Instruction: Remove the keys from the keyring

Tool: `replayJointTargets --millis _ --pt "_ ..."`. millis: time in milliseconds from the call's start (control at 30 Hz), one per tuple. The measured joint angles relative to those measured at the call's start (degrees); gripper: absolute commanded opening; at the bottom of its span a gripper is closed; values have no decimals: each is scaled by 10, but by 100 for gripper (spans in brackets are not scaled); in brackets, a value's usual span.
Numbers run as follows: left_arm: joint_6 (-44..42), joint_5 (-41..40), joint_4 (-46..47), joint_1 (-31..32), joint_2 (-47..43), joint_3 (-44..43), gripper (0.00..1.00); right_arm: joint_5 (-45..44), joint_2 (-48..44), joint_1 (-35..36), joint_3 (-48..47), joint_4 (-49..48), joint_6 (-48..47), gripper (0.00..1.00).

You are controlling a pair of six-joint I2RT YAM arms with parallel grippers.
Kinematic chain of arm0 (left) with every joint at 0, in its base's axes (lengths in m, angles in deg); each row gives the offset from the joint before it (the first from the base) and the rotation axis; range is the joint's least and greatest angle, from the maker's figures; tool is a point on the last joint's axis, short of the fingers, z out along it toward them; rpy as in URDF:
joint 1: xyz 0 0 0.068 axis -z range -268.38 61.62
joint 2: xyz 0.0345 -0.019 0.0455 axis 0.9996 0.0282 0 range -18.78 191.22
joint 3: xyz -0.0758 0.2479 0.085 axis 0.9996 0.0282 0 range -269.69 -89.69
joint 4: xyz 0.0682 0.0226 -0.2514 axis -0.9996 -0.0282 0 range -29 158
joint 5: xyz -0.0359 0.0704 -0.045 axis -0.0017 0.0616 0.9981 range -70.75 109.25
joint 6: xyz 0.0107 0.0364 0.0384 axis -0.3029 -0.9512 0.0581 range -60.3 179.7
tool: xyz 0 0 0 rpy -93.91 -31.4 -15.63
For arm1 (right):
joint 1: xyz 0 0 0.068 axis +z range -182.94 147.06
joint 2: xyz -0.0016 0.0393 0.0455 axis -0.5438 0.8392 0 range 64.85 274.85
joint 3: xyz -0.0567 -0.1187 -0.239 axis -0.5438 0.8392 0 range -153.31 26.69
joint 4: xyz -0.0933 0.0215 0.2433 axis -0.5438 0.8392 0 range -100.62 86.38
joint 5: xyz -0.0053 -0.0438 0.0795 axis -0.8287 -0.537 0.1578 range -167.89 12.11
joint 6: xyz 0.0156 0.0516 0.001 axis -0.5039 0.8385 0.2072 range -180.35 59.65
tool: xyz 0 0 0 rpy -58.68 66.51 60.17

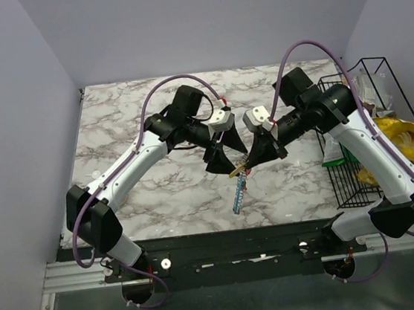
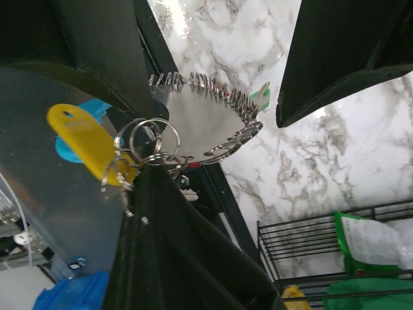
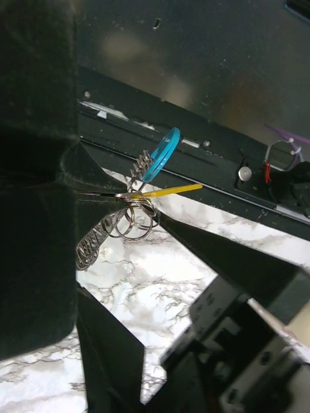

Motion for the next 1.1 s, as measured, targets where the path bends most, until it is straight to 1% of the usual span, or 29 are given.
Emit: replayJointTargets --millis 67,167,200,267,300,400,467,567,600,633,667,900,933,1100 --pt "-10 21 -15 4 21 -7 84 6 0 1 0 0 -2 1" --pt "-74 47 -93 20 59 -49 75 7 0 3 0 0 -4 1" --pt "-102 55 -127 24 71 -68 67 7 0 3 0 0 -5 1" --pt "-165 62 -191 29 88 -101 58 13 0 3 0 1 -5 1" --pt "-207 66 -237 30 101 -125 53 17 0 3 0 2 -5 1" --pt "-299 78 -316 30 132 -163 45 18 0 3 -2 1 -7 1" --pt "-339 91 -342 30 145 -170 41 16 0 3 -2 2 -7 1" --pt "-372 98 -366 30 148 -169 33 10 0 5 -2 2 -7 1" --pt "-381 98 -371 31 148 -169 28 10 0 7 -2 2 -7 1" --pt "-387 99 -375 31 148 -169 6 9 0 7 -3 2 -6 1" --pt "-391 100 -377 30 148 -169 4 8 0 8 -3 3 -6 1" --pt "-405 101 -379 28 144 -165 2 -11 -2 11 -9 9 4 1" --pt "-405 101 -379 27 144 -165 0 -17 -3 11 -9 10 7 1" --pt "-381 91 -381 3 144 -166 0 -85 -21 10 -5 9 26 1"
